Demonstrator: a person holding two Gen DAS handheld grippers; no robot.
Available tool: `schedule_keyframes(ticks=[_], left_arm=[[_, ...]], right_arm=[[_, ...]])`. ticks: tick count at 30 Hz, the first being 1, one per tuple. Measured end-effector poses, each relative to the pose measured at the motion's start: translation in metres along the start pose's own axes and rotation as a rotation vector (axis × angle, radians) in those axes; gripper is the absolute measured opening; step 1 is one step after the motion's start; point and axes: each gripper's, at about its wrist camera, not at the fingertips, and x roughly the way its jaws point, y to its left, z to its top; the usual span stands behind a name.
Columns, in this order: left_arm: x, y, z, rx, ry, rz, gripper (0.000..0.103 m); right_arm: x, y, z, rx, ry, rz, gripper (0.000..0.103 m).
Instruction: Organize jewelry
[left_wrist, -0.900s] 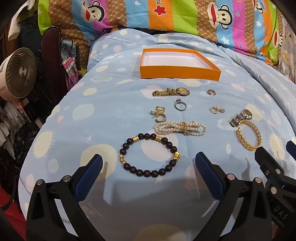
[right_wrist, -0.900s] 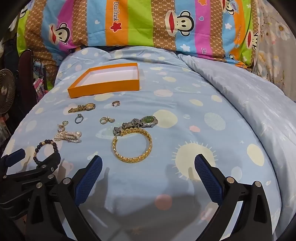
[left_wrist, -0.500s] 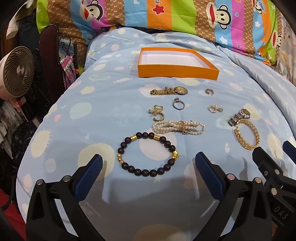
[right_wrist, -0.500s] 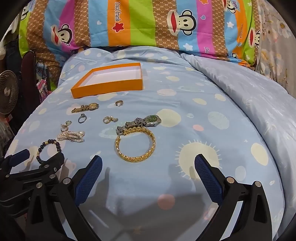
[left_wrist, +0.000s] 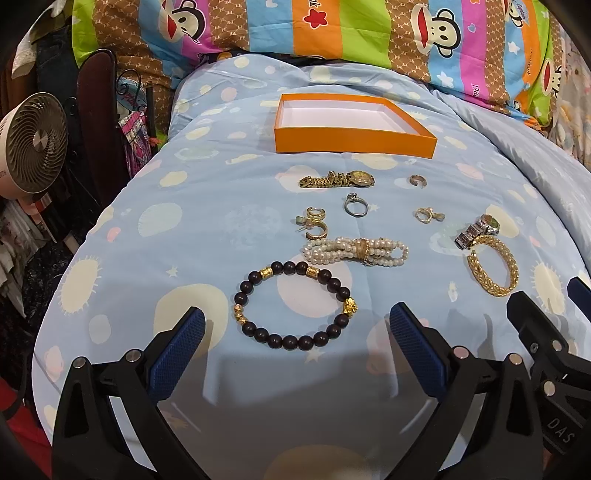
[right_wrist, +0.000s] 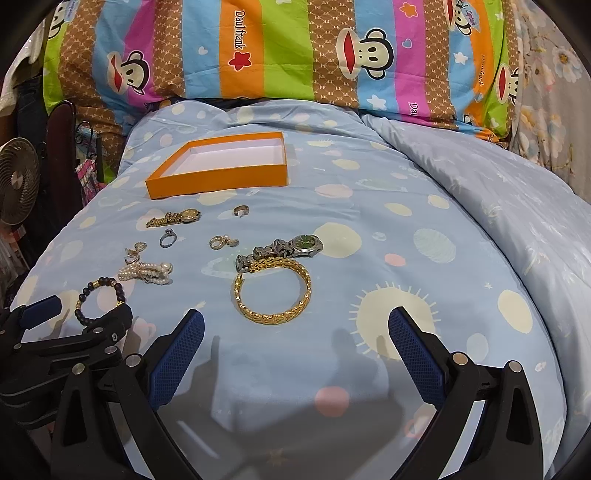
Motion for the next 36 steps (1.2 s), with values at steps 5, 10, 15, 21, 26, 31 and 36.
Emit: schedule_keyframes(ticks=[5, 10, 15, 21, 26, 31, 36], left_arm=[[-0.001, 0.001, 0.000, 0.005, -0.003, 0.004, 0.098], [-0.006, 0.001, -0.007, 0.015, 0.012, 0.008, 0.098], [-0.012, 0.003, -0.014, 0.008, 0.030, 0.000, 0.098], [-0.017, 0.006, -0.011, 0.011, 0.054, -0.002, 0.098], [-0.023, 0.010, -0.009, 0.003, 0.072, -0.013, 0.098], [-0.027, 0.017, -0.008, -0.014, 0.090, -0.021, 0.098], [-0.031, 0.021, -0.007, -0.028, 0.096, -0.022, 0.098]], right_arm=[[-0.003, 0.000, -0.001, -0.016, 0.001, -0.001, 0.098], [-0.008, 0.003, -0.007, -0.062, 0.019, -0.017, 0.098], [-0.010, 0.000, -0.011, -0.050, 0.048, -0.013, 0.098], [-0.015, 0.002, -0.008, -0.053, 0.051, -0.012, 0.098], [-0.022, 0.005, -0.004, -0.062, 0.044, -0.012, 0.098], [-0.024, 0.007, -0.002, -0.058, 0.047, -0.004, 0.098], [-0.025, 0.008, -0.001, -0.057, 0.049, -0.001, 0.098]])
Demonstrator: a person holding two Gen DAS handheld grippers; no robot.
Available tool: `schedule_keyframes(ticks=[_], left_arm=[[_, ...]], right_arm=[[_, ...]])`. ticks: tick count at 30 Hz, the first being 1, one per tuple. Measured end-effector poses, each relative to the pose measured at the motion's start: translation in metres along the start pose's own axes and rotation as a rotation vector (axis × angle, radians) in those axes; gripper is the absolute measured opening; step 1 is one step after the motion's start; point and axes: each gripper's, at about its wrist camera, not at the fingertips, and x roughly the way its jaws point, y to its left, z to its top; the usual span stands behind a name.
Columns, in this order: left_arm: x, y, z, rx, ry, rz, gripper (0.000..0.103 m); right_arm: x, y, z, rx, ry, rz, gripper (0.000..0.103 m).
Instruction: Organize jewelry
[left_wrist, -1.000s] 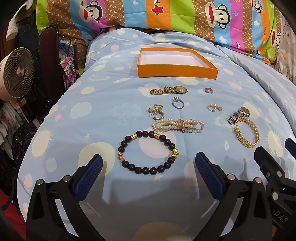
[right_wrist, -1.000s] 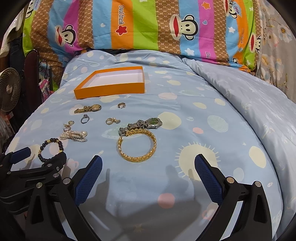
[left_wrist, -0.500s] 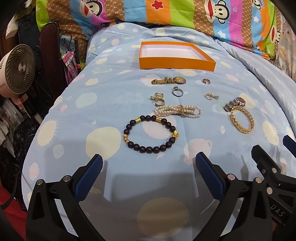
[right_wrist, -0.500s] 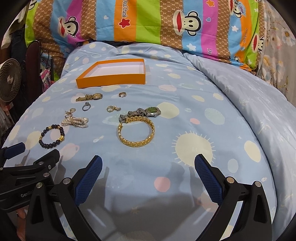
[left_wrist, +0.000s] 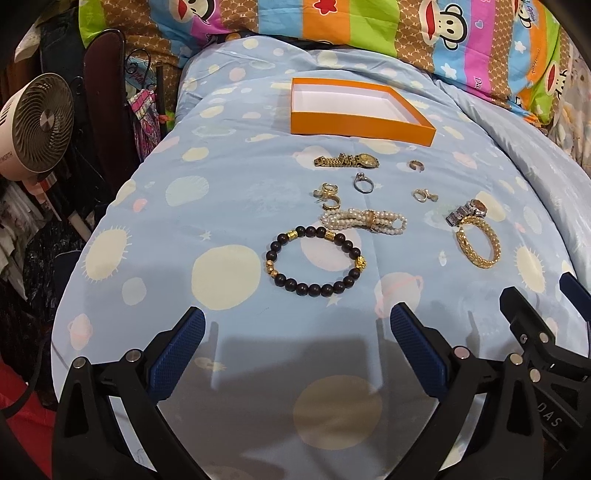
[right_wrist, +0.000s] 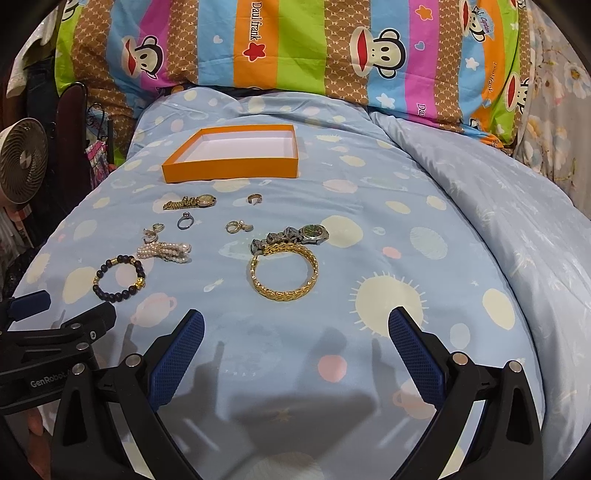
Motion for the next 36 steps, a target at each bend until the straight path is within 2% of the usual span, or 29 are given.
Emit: schedule_keyframes(ticks=[36], left_arm=[[-0.0090, -0.0003, 0.0013, -0.005, -0.010, 0.013, 0.098]], right_arm=[[-0.0049, -0.0011, 0.0005, 0.005, -0.005, -0.003, 0.098]])
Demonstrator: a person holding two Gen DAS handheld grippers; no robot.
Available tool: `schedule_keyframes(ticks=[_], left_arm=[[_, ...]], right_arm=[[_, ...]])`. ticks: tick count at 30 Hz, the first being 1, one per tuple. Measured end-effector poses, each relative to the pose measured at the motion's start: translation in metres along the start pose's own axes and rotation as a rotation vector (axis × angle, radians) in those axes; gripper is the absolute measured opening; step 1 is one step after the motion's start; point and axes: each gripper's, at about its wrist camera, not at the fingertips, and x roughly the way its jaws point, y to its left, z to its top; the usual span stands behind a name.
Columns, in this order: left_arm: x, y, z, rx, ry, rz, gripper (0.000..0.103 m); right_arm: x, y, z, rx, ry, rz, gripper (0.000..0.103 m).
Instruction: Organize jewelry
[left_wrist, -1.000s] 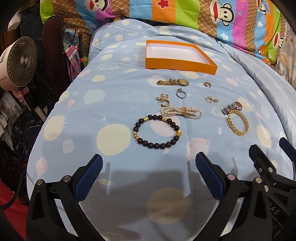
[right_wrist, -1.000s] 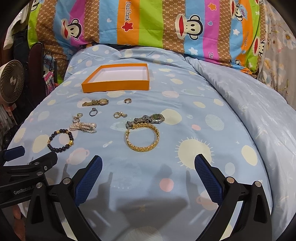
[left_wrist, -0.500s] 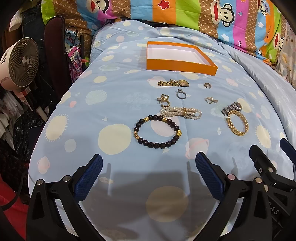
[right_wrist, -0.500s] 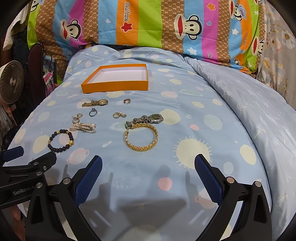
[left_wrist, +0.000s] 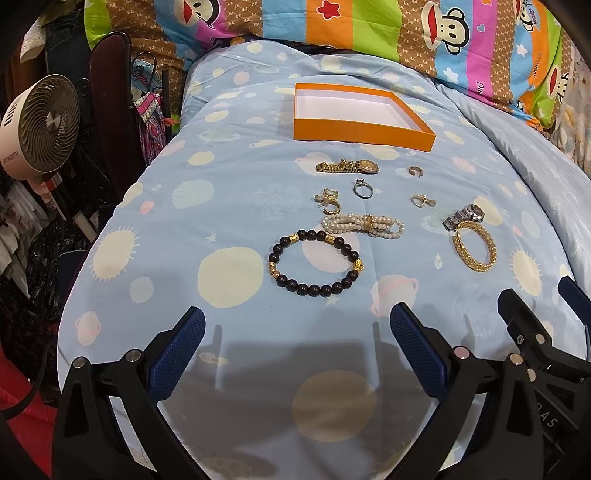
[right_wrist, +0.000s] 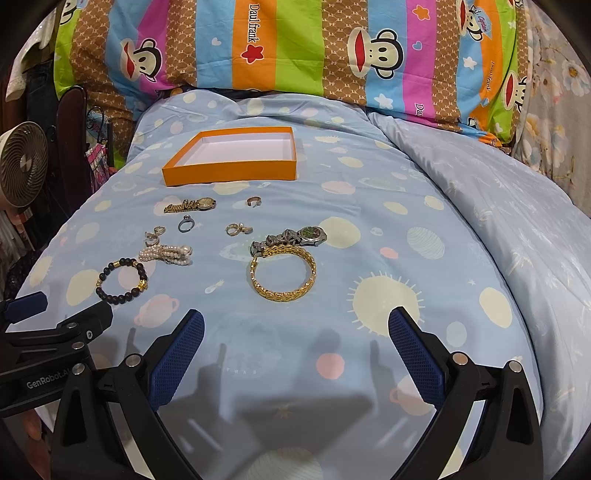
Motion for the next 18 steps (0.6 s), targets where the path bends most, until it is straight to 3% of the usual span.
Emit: schedule_keyframes(ticks=[18], left_arm=[[0.0000, 0.0007, 0.0008, 0.000, 0.000, 0.000, 0.098]], right_arm=[[-0.0002, -0.0001, 0.0005, 0.000, 0.000, 0.000, 0.098]])
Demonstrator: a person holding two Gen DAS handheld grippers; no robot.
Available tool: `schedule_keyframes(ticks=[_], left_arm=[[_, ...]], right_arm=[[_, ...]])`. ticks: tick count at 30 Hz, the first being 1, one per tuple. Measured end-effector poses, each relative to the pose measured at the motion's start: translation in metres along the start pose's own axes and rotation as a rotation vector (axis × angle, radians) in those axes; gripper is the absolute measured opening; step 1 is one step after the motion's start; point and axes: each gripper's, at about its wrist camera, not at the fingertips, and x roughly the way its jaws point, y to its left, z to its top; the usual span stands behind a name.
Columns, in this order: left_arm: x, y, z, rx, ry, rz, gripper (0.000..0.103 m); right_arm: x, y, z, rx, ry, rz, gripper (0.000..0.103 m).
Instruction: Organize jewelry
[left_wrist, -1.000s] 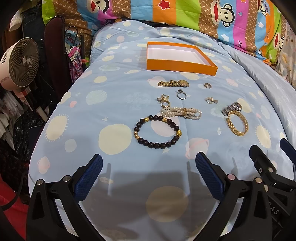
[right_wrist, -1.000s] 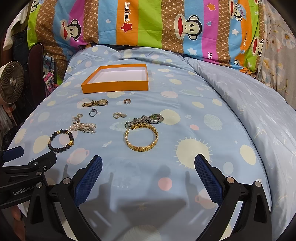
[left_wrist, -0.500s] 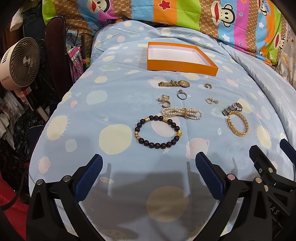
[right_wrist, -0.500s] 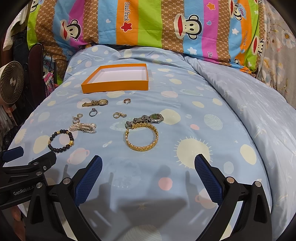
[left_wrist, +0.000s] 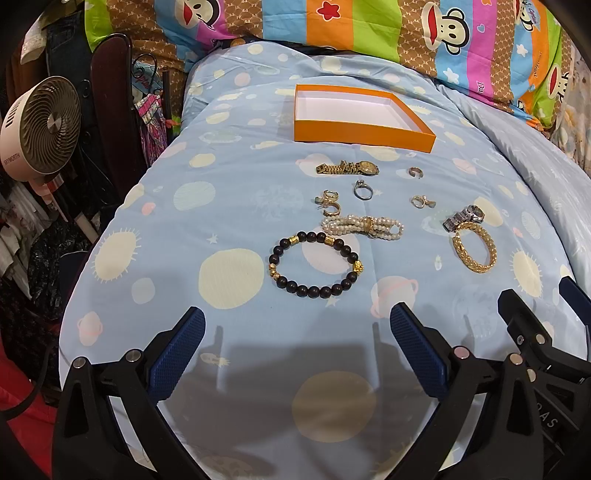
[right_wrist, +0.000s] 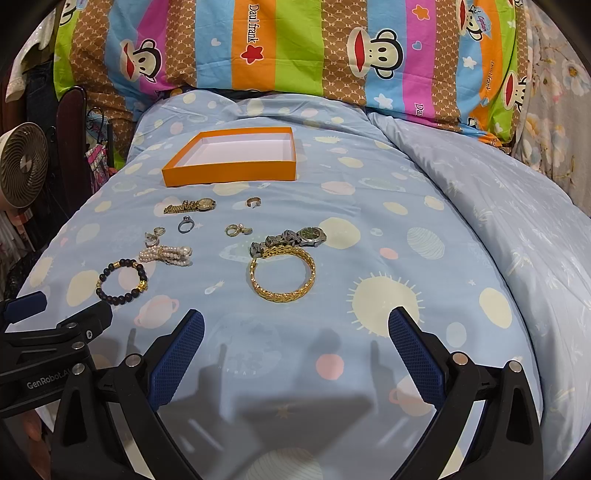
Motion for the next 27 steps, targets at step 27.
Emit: schedule_keyframes(ticks=[27], left_arm=[[0.010, 0.024, 0.013, -0.039, 0.006, 0.044, 0.098]], right_arm=[[0.021, -0.013, 0.010, 0.044, 0.038, 0.046, 0.098]])
